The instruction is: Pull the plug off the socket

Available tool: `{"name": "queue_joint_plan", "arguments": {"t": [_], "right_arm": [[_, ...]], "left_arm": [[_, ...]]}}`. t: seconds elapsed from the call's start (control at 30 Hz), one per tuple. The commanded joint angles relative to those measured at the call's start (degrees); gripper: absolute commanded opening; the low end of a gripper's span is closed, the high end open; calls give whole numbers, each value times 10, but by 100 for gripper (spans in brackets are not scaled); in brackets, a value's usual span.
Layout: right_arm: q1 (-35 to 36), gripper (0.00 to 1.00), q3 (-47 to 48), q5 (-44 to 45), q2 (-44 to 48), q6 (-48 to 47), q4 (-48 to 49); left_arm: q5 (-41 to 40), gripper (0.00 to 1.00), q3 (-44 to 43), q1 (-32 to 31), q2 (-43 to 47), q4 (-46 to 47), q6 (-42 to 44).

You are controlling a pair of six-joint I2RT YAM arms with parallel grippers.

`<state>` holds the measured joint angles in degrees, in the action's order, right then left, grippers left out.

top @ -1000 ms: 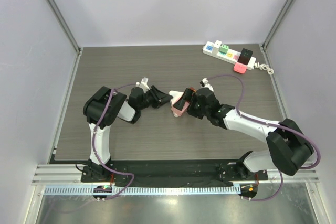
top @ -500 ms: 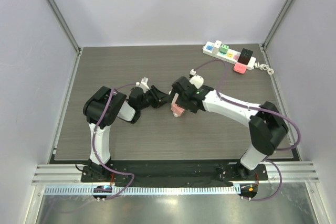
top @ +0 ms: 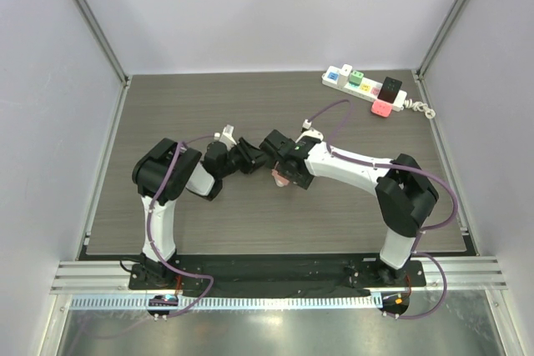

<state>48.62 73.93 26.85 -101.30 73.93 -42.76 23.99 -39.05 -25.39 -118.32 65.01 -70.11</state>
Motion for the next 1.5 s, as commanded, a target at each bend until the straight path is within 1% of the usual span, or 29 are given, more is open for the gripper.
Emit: {"name": "queue_joint_plan", "arguments": {"t": [0.0,0.13,0.37,0.47,0.5,0.6,0.63,0.67,0.73,0.77,0.9,0.93,1.0,1.03,1.13,1.37,1.4,1.47], "right_arm": [[-1,94,-7,57,19,53,-21],[-1,93,-12,67,24,60,-13],[0,89,21,63,-1,50,-11],[-2,85,32,66,-7,40,-10],[-2,82,35,66,-8,37,-10],[-2,76,45,62,-12,31,-10],[-2,73,46,58,-13,30,-9],[-2,71,46,55,-14,29,-9],[-2,71,45,49,-17,28,-7],[-2,71,45,45,-17,26,-7],[-2,74,45,31,-21,20,-2],[-2,74,44,30,-22,19,0],[-2,74,45,29,-23,17,1],[-2,74,45,27,-24,15,6],[-2,75,46,20,-26,8,15],[-2,72,46,15,-29,2,26],[-2,72,47,12,-29,2,29],[-2,70,47,11,-30,0,32]], "left_arm": [[-17,0,20,-2,25,38,14],[-30,0,33,-2,29,58,13],[-34,0,42,-4,31,75,12],[-33,0,41,-4,30,75,12],[-34,0,41,-4,31,75,13],[-30,0,39,-4,30,75,14],[-28,1,39,-5,30,75,14],[-27,8,38,-5,30,75,14],[-22,14,35,-5,29,75,13],[-20,21,35,-5,28,75,14],[-14,34,28,-8,26,74,14],[-10,40,27,-9,24,75,13],[-7,45,23,-12,20,73,13],[-3,50,18,-13,18,70,12],[2,54,13,-18,11,69,10],[4,54,9,-32,15,68,11],[5,54,7,-34,13,69,11],[5,48,3,-40,11,65,12]]}}
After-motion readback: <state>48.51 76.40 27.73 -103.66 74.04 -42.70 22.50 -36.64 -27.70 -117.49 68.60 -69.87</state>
